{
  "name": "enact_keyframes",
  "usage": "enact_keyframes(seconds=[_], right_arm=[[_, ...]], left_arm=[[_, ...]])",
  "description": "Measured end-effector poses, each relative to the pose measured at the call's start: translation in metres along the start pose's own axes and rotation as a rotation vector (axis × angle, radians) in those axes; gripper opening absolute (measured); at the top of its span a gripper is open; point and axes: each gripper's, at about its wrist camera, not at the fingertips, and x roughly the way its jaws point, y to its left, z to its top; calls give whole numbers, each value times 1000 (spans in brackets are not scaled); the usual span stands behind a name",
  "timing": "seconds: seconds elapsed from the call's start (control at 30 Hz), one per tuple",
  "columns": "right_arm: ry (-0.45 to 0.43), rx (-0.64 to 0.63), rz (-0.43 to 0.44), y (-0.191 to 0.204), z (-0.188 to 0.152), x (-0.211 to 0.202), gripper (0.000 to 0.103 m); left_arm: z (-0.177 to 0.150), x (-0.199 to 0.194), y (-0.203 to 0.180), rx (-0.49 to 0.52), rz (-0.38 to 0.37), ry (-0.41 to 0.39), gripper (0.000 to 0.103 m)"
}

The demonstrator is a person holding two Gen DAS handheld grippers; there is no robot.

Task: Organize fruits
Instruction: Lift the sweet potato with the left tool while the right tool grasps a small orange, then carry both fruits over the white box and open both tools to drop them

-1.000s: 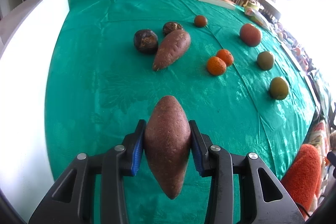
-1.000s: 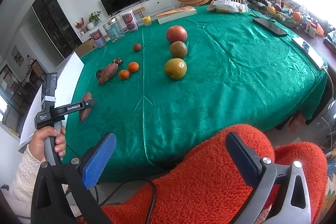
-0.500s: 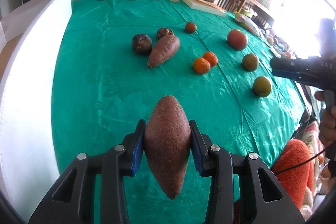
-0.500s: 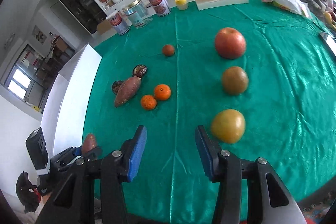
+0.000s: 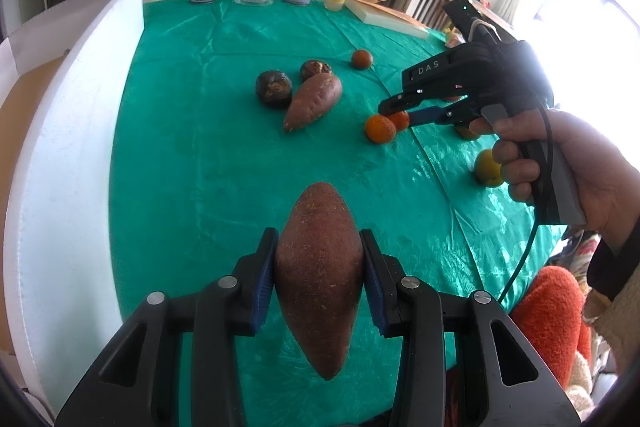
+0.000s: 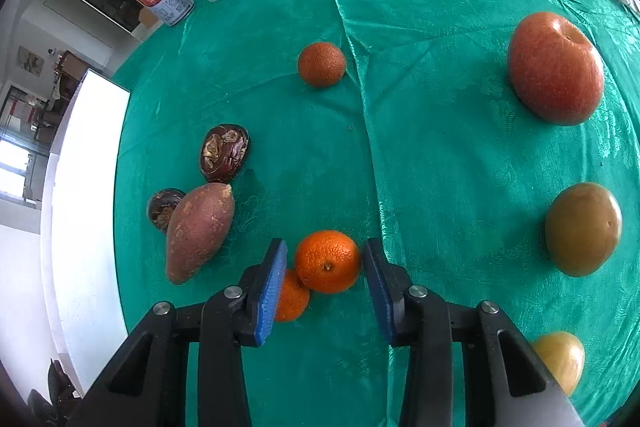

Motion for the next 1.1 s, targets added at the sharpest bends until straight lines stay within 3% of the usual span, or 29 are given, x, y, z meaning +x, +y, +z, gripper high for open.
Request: enact_keyframes(seconds=[0.17, 0.33, 0.4, 0.53, 0.63, 0.8, 0.9, 1.03, 1.1], right_arm=[[-52, 1, 0, -6, -1, -15, 31], [-143, -136, -17, 22, -16, -62, 31], [-138, -196, 28, 45, -28, -75, 31], [-65, -293, 211, 105, -57, -88, 31], [-33, -398, 340, 161, -88, -101, 31], [19, -556, 468, 253, -127, -97, 32], [59, -604, 466, 289, -140, -73, 32], [103, -600, 408, 302, -147, -34, 33], [103, -579, 397, 300, -148, -25, 37]], left_arm=[[2, -10, -3, -3, -23, -17, 40], [13, -51, -2, -39, -92, -81, 40], [16, -73, 1, -63, -130, -113, 40], [18, -121, 24, -139, -195, -162, 40], [17, -155, 57, -196, -116, -215, 40], [2, -177, 135, -340, 158, -243, 40], [-9, -163, 173, -399, 308, -194, 40], [-23, -137, 199, -448, 356, -114, 41], [-26, -133, 201, -457, 379, -111, 49]])
